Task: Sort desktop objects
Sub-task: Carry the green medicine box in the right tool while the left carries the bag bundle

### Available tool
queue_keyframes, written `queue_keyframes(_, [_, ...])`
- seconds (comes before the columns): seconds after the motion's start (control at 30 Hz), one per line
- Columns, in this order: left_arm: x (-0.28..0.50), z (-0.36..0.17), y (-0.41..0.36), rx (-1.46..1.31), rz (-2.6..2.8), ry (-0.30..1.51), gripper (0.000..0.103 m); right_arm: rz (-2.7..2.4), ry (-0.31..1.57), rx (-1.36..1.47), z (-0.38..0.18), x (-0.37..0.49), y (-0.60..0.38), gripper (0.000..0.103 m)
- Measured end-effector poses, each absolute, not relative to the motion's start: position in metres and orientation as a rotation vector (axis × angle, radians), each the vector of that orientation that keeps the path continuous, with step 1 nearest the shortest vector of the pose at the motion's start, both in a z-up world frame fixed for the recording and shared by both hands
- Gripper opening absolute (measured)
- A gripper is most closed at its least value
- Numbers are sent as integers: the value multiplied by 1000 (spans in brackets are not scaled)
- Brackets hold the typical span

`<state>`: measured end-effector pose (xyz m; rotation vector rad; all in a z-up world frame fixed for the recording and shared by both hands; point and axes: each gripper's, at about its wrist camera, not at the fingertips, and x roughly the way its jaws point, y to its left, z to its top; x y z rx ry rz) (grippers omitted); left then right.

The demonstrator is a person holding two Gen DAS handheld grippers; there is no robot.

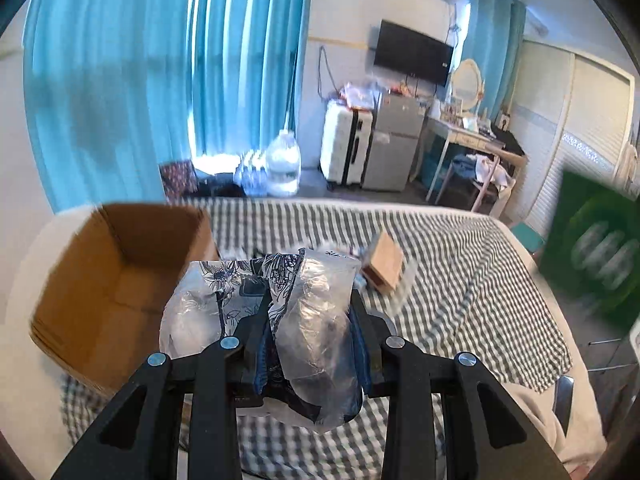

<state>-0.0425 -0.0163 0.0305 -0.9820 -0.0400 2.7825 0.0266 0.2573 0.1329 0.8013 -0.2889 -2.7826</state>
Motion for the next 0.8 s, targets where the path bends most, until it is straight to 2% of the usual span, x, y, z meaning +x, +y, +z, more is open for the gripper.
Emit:
queue_keyframes(0.17, [-50,40,-25,-945,2799,0,34,-2875,106,819,218,39,272,83])
queue_keyframes(0.27, [-67,37,-28,-939,2826,12,34,-2857,242,973,231,36,279,83])
queue_keyframes(0.43, [-108,29,-29,-946,2879,23,34,-2790,195,1091,180,22,272,83])
queue_keyframes(0.63, [-146,43,-30,-848,2960,167,34,-2717,-57,1023,97,-19,231,83])
queue_keyframes(0.8, [-130,60,-62,-844,2970,83,34,-2588,-196,898,76,-34,164,83])
